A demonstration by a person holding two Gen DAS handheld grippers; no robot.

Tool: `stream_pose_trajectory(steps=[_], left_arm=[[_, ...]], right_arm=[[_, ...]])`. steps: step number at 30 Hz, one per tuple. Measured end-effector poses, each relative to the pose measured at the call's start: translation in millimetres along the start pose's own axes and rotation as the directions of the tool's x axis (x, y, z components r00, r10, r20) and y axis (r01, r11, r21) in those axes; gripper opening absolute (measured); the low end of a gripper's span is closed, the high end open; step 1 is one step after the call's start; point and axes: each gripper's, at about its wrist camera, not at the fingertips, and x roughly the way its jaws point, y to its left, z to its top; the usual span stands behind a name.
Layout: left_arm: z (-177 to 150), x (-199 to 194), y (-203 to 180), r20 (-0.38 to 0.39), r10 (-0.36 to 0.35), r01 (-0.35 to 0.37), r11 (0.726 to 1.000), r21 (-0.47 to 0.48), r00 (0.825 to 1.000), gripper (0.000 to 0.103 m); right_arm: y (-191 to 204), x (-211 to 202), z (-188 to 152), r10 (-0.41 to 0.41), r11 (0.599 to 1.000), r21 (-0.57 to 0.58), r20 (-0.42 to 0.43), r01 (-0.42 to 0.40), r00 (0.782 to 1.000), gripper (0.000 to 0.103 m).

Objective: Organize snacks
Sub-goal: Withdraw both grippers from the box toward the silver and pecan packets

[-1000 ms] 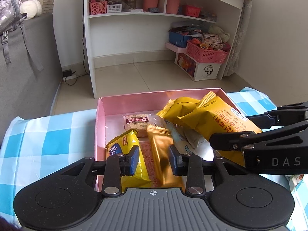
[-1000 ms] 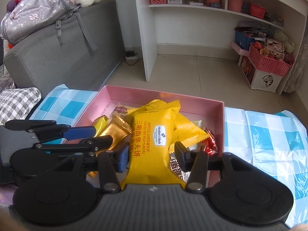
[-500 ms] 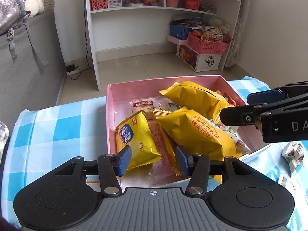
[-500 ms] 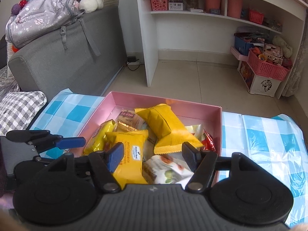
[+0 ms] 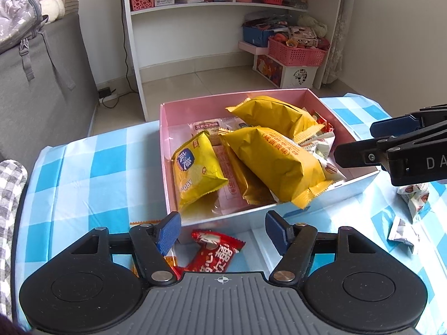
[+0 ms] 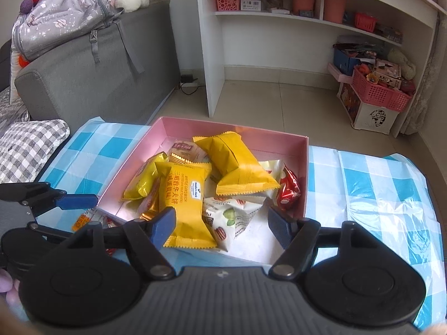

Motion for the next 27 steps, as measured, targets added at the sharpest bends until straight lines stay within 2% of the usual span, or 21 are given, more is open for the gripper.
stream_pose_trajectory(steps=[12, 19, 27], left_arm=[[-29, -29, -16, -0.007, -0.012, 0.012, 1.0, 0.026, 1.0, 0.086], [-48, -44, -28, -0.011, -0.026, 0.026, 0.999, 0.047, 1.0, 0.092], [-71, -54, -41, -0.002, -0.049, 0.049, 0.996, 0.071, 0.999, 0.094]], right_arm=[[4, -23, -28, 0.001, 1.0, -0.027, -0.016, -0.001, 1.0, 0.089], [5, -39, -44, -0.002, 0.999, -0.048, -0.006, 0.002, 1.0, 0.094], [-4, -54, -63, 0.0, 0.999, -0.053, 0.024, 0.001, 1.0, 0.098]])
